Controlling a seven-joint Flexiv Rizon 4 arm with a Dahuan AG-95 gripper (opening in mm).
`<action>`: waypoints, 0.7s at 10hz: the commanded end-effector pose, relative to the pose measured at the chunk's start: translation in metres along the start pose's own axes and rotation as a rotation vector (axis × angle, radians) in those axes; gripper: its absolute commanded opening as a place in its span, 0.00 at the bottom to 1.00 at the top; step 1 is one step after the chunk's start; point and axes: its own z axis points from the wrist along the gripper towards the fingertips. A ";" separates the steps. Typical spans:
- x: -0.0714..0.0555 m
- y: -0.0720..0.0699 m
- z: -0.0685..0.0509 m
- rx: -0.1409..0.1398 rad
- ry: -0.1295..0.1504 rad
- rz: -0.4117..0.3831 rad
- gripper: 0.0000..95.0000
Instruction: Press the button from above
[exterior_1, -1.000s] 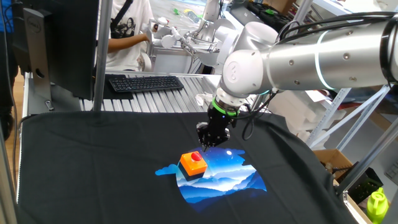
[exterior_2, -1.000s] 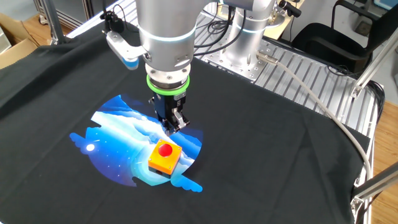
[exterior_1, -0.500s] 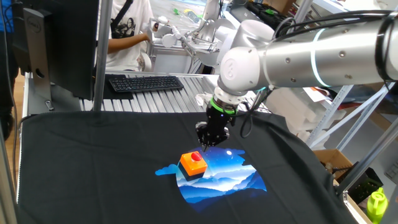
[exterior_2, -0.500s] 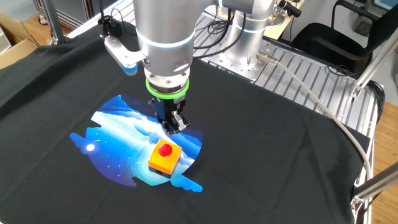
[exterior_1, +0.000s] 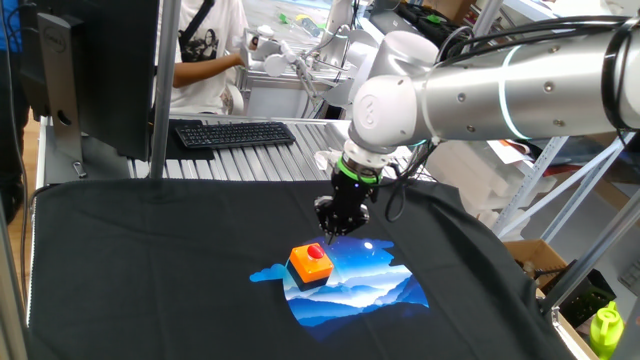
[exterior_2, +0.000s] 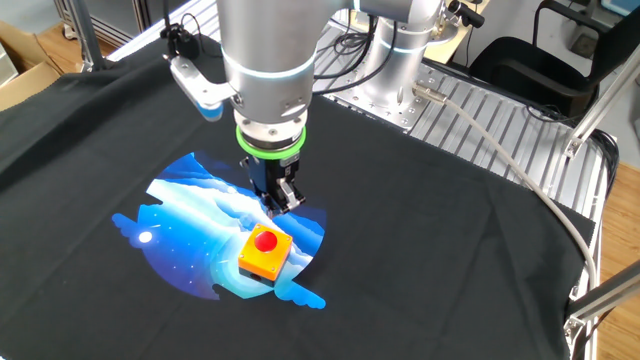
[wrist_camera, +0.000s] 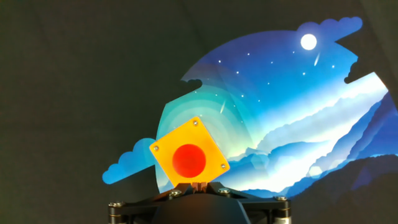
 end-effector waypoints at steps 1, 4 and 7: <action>-0.001 0.000 0.000 -0.003 0.001 0.003 0.00; -0.001 0.000 0.000 -0.006 0.000 0.005 0.00; -0.001 0.000 0.000 -0.002 0.000 0.003 0.00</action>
